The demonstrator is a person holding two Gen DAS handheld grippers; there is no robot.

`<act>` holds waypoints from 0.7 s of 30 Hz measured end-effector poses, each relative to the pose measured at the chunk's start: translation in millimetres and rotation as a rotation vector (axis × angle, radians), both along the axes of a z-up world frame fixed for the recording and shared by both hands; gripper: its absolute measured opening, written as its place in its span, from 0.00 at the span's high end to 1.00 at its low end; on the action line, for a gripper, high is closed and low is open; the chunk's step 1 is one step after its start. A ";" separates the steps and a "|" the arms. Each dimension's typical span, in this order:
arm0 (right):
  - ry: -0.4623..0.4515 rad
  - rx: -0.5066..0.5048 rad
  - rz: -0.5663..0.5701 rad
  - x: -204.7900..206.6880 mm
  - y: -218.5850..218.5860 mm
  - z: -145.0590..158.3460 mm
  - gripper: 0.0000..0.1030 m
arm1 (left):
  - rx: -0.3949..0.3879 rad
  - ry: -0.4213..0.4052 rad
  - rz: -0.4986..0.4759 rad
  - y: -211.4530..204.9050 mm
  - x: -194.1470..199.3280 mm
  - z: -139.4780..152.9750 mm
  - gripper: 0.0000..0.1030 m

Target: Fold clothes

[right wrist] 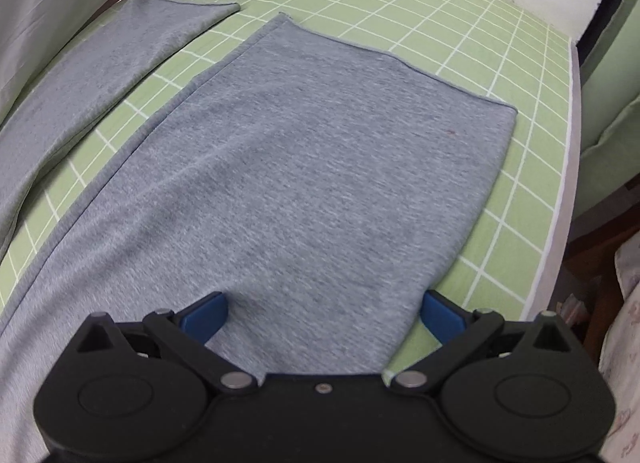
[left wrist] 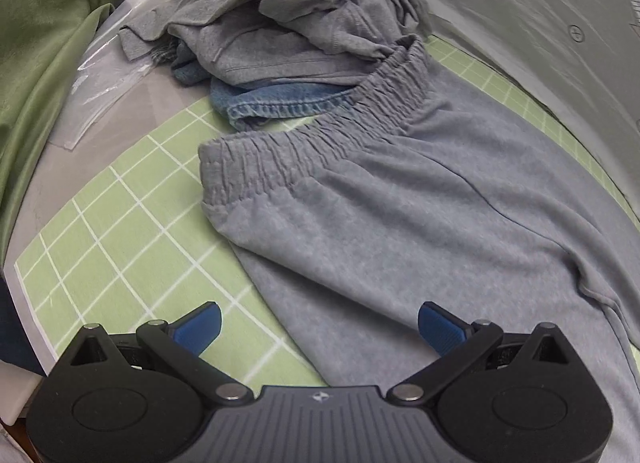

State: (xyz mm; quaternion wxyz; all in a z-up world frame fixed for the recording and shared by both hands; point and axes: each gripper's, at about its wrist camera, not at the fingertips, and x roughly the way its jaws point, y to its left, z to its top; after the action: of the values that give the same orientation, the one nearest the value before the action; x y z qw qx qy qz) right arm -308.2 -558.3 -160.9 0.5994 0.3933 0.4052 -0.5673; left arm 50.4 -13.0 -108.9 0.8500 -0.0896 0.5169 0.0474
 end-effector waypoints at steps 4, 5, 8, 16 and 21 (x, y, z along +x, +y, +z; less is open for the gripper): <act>0.000 -0.008 -0.062 5.3 -2.5 -0.2 0.00 | 0.010 0.009 0.053 19.7 30.1 -11.8 0.00; 0.000 -0.011 -0.077 6.6 -2.8 -0.3 0.00 | 0.009 0.007 0.064 22.8 35.9 -13.9 0.00; 0.001 -0.021 -0.119 10.2 -3.9 -0.5 0.00 | 0.011 -0.005 0.086 29.4 50.8 -18.3 0.00; -0.008 -0.101 -0.297 3.2 -2.3 5.4 0.25 | 0.019 -0.048 0.106 34.7 68.3 -17.8 0.39; -0.031 -0.131 -0.256 -7.8 -15.4 11.1 0.78 | -0.038 -0.070 0.120 36.9 58.1 -9.8 0.84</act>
State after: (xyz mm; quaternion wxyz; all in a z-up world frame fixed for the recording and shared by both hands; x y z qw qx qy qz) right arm -316.1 -573.7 -149.8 0.5528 0.4106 0.3047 -0.6581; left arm 108.5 24.0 -118.6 0.8612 -0.1384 0.4815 0.0855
